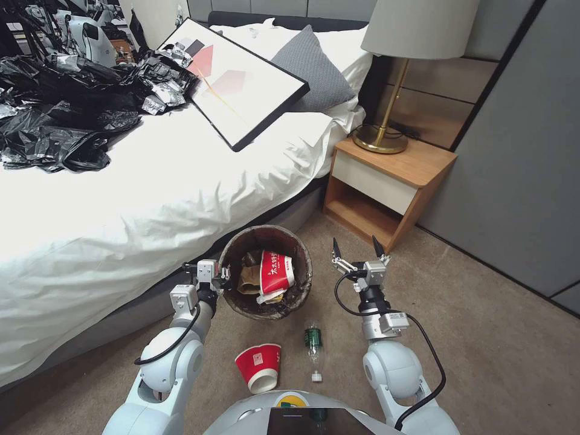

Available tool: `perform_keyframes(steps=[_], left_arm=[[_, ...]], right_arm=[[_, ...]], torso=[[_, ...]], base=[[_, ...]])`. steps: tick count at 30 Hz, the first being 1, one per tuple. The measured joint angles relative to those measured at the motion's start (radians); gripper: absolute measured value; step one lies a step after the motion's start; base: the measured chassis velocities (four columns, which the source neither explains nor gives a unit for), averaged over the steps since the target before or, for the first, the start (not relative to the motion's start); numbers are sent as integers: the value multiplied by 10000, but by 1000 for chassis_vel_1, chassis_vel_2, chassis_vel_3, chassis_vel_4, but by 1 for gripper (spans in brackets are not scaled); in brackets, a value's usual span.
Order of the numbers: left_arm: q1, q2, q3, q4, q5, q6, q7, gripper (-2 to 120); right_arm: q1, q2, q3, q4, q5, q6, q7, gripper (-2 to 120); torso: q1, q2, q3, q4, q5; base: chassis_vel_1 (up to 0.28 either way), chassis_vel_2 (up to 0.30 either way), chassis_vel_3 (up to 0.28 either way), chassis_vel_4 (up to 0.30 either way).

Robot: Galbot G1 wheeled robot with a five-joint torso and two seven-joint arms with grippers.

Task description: Pick up the trash bin, then pick up the garbage from the floor and place it into the trash bin.

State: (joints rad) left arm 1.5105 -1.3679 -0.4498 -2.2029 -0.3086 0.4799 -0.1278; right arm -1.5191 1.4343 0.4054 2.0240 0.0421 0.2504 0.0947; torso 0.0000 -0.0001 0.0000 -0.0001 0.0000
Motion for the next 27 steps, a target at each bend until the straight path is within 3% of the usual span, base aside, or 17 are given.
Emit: perform_keyframes(steps=[11, 27], left_arm=[[-12, 1, 43, 16, 9, 9, -5, 3], [-19, 21, 24, -17, 20, 24, -10, 3]], right_arm=[[-49, -1, 42, 4, -47, 57, -13, 100], [258, 13, 91, -411, -229, 482, 16, 100]], torso=[[-1, 0, -2, 0, 0], [0, 0, 0, 0, 0]], base=[[110, -115, -119, 105], [33, -42, -32, 36]])
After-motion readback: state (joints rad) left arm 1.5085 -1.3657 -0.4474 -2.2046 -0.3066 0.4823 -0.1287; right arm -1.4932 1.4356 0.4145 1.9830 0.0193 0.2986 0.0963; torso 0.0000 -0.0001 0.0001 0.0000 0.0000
